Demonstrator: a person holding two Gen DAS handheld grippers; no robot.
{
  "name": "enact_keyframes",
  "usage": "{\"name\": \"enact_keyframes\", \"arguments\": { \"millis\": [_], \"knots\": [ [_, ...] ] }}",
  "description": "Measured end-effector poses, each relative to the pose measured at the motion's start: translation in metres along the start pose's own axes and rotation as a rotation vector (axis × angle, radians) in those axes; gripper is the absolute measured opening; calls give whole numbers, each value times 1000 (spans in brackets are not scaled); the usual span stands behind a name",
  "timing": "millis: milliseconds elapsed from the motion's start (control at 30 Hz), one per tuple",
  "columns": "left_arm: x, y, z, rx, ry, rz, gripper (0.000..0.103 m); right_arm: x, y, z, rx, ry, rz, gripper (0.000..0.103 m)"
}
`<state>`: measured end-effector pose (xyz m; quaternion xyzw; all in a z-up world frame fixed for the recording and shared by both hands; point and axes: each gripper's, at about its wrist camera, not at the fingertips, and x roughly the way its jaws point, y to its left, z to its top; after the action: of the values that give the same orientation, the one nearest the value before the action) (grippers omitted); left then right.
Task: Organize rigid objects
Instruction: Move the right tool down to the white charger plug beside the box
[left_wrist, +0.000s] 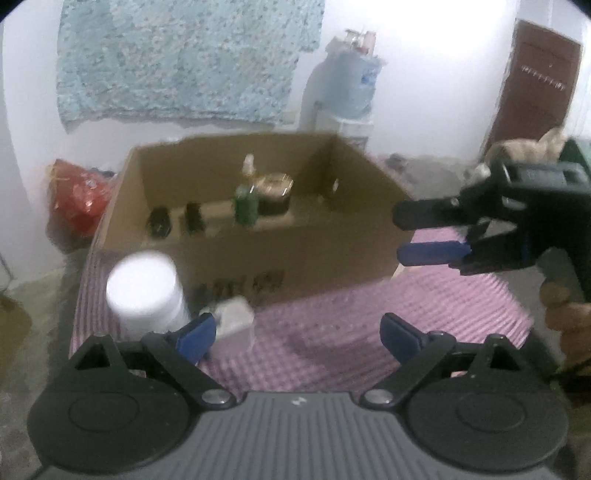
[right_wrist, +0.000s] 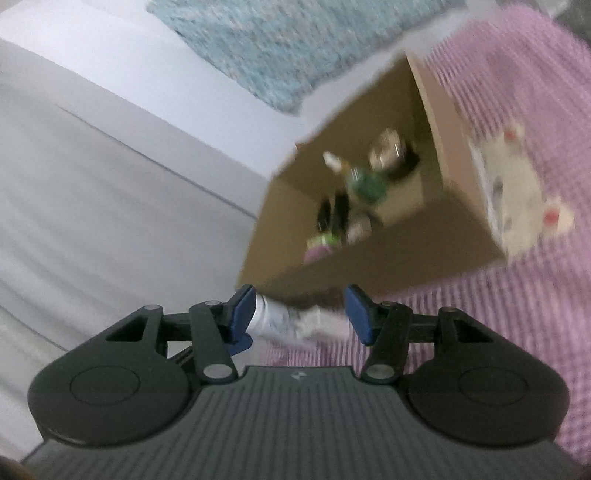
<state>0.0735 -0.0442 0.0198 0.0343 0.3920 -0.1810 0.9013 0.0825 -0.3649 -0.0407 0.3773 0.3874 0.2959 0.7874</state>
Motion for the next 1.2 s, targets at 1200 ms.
{"name": "enact_keyframes", "arguments": {
  "millis": [1200],
  "knots": [
    [73, 9, -36, -31, -33, 31, 75, 127, -10, 0, 93, 204, -164, 38]
  ]
}}
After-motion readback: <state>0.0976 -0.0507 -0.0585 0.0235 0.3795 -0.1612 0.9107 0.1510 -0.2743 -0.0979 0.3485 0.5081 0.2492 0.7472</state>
